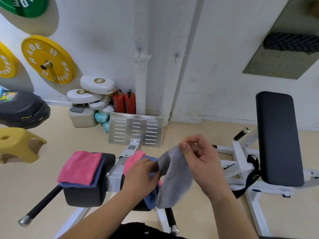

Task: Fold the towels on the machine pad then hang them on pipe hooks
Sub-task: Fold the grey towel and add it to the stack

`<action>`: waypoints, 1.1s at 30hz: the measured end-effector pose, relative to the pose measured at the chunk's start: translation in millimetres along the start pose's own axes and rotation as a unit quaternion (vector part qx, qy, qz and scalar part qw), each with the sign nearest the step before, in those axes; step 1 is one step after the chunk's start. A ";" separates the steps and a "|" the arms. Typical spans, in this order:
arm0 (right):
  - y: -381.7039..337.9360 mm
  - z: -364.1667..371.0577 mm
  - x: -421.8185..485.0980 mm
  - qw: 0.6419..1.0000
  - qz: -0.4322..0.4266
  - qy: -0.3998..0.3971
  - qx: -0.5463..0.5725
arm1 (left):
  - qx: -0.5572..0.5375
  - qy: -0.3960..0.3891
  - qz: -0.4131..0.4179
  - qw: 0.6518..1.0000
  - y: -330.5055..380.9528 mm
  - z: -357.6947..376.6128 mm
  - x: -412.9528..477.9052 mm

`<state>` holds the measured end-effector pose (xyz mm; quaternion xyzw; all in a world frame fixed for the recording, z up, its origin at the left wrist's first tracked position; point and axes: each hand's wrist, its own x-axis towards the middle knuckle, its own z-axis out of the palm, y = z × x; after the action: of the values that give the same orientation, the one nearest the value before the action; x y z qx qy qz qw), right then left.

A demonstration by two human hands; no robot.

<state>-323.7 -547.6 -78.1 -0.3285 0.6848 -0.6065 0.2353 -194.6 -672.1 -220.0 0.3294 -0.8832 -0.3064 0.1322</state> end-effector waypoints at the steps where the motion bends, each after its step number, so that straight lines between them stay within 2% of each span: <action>1: 0.7 -0.7 1.3 1.000 0.001 0.005 -0.001 | 0.002 -0.008 0.003 1.000 -0.4 1.6 0.9; 6: 8.5 -2.5 3.1 1.000 0.017 0.021 0.002 | 0.015 -0.034 0.012 0.999 0.1 12.9 2.6; 12: 24.5 -24.6 9.9 0.991 0.065 0.113 0.009 | 0.015 -0.014 -0.018 1.000 -21.8 12.2 4.9; 16: 27.9 -29.1 9.7 0.992 0.088 0.089 0.034 | 0.045 -0.026 -0.009 0.999 -14.5 15.4 12.3; 20: 18.6 -20.2 6.8 0.997 0.072 0.008 0.005 | 0.044 -0.049 -0.004 0.998 5.8 24.1 13.8; 24: 11.8 -20.3 3.1 0.998 0.058 -0.023 0.012 | 0.035 -0.021 -0.001 0.999 19.4 25.2 16.6; 29: 19.6 -33.1 2.6 0.998 0.061 0.006 0.028 | 0.014 -0.013 0.027 0.999 21.0 26.4 18.1; 33: 33.7 -47.8 3.9 0.996 0.063 0.060 -0.002 | 0.027 -0.026 0.008 0.999 1.0 22.8 12.6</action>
<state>-366.3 -516.6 -103.7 -0.2481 0.7185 -0.6075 0.2305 -214.5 -669.5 -236.7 0.3174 -0.8972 -0.2896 0.1024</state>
